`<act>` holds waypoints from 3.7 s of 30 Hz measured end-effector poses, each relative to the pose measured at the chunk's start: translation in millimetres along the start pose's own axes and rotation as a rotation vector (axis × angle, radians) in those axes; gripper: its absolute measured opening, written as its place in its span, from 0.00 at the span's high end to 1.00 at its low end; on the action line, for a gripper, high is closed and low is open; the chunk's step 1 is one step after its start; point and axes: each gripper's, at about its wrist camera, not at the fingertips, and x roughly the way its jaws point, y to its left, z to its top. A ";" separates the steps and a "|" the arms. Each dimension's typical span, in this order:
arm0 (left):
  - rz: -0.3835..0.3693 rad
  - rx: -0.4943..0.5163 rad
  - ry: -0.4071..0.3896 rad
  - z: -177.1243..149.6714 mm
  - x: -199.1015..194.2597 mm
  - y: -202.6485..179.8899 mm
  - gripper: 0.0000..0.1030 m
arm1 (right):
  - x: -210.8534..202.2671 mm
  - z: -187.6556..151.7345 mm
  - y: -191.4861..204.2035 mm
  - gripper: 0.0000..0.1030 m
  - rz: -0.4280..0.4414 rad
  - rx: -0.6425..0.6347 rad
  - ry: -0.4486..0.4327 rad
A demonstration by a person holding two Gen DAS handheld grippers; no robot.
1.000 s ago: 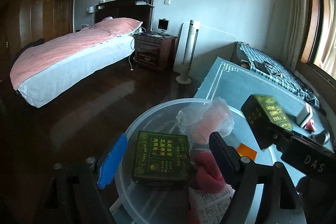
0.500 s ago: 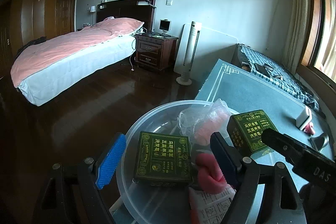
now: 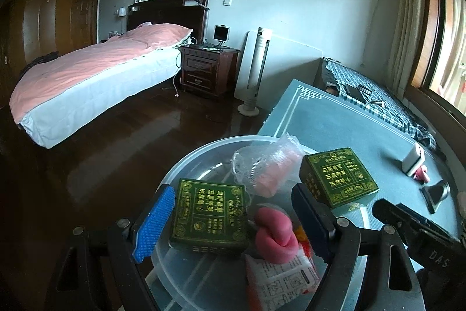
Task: Organize objects
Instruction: 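Withdraw both open tools from the basin toward the black boot, then close the right tool on the black boot while the left tool approaches the other pink glove, then grasp the pink boxing glove with the left tool while the right tool holds the boot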
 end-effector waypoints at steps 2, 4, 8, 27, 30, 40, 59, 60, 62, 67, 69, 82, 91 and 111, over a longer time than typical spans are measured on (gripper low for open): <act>-0.003 0.003 0.001 0.5 -0.8 -1.9 0.17 | -2.0 -4.0 -10.7 0.25 -0.027 0.010 0.004; -0.006 0.007 0.000 0.1 -2.0 -4.5 0.17 | -4.7 -7.4 -21.2 0.25 -0.057 0.023 0.007; -0.020 0.019 0.010 -0.8 -1.5 -12.6 0.17 | -12.0 -7.6 -41.1 0.25 -0.093 0.059 -0.001; -0.135 0.165 0.029 -16.3 -9.2 -91.3 0.17 | -47.6 -3.9 -147.5 0.25 -0.306 0.267 -0.057; -0.152 0.185 0.034 -19.0 -9.3 -104.2 0.17 | -49.4 -0.7 -161.8 0.25 -0.339 0.284 -0.068; -0.199 0.239 0.042 -23.6 -8.6 -138.3 0.17 | -46.2 14.6 -192.9 0.25 -0.383 0.325 -0.101; -0.196 0.285 0.041 -27.7 -5.6 -162.6 0.17 | -6.9 52.9 -224.9 0.25 -0.466 0.333 -0.080; -0.196 0.292 0.038 -28.2 -6.9 -164.2 0.17 | -6.1 53.6 -224.7 0.29 -0.476 0.324 -0.072; -0.200 0.299 0.034 -28.4 -9.3 -166.3 0.17 | -5.5 53.9 -225.0 0.39 -0.501 0.301 -0.060; -0.207 0.305 0.030 -27.9 -11.4 -172.3 0.17 | -15.2 48.5 -230.2 0.48 -0.459 0.292 -0.070; -0.212 0.306 0.033 -28.5 -11.2 -175.9 0.17 | -19.7 45.0 -231.9 0.49 -0.448 0.293 -0.071; -0.258 0.388 0.046 -26.1 -2.1 -222.2 0.17 | -70.1 6.3 -252.0 0.49 -0.403 0.254 -0.053; -0.307 0.453 0.082 -25.6 24.0 -280.7 0.17 | -100.1 -16.3 -266.6 0.49 -0.360 0.251 -0.051; -0.475 0.567 0.093 -16.7 94.7 -393.5 0.17 | -106.0 -20.4 -274.9 0.49 -0.295 0.297 -0.078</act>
